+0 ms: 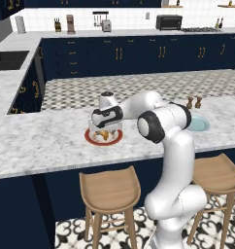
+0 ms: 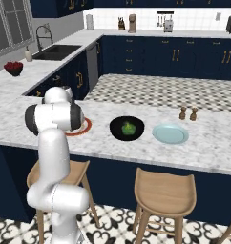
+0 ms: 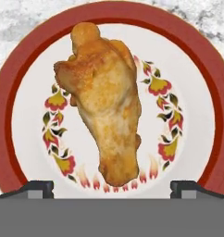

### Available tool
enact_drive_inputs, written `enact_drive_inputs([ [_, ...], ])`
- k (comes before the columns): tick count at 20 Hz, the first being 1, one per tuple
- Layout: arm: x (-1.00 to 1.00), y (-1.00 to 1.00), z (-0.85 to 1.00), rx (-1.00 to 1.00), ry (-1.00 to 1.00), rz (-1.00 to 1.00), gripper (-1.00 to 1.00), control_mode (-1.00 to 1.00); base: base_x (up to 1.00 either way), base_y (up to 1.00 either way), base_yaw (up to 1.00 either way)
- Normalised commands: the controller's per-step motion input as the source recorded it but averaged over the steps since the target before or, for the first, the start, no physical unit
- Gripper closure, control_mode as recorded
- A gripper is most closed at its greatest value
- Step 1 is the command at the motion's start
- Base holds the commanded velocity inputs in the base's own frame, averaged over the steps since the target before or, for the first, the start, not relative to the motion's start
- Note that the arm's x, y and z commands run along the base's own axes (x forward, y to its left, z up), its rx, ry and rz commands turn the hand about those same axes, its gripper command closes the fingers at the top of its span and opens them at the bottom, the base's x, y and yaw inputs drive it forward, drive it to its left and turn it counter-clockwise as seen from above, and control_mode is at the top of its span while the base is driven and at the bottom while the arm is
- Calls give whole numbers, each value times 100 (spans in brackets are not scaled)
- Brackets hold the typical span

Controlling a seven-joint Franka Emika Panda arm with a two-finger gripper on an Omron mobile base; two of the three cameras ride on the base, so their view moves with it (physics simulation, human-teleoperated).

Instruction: Pick the chicken drumstick and broccoli from their plates and place them in the bowl. Then put the bowl in the fridge.

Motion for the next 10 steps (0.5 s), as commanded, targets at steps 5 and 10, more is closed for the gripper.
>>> enact_drive_inputs([
  [5,28,0,-19,0,0,0,-100,-100,0,0,0],
  [10,11,0,-25,0,0,0,-100,-100,0,0,0],
])
